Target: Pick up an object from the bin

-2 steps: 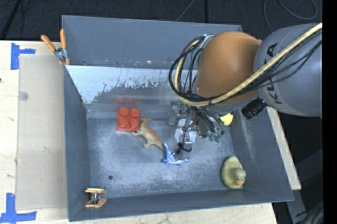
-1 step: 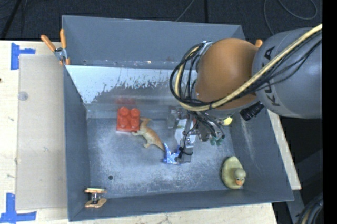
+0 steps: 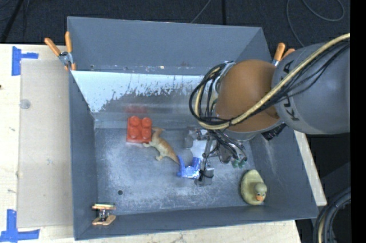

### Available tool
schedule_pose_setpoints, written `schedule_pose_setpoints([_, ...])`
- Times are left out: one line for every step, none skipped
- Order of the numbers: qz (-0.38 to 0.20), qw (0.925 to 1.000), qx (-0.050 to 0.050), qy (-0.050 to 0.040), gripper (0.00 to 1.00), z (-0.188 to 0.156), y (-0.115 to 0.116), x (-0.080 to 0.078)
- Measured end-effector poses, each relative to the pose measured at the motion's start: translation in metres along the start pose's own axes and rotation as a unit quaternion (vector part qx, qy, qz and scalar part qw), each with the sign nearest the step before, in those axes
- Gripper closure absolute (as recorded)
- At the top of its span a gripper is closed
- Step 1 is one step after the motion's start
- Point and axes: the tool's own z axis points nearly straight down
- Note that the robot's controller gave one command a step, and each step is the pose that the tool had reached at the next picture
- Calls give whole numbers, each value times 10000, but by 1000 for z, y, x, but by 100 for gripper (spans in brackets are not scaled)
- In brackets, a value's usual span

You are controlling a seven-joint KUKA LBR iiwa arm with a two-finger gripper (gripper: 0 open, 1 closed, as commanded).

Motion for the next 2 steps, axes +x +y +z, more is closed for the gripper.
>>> schedule_pose_setpoints([-218, 9998, -3, 4, 100, 60, -3, 24])
schedule_pose_setpoints([-213, 9998, -3, 4, 100, 60, -3, 24])
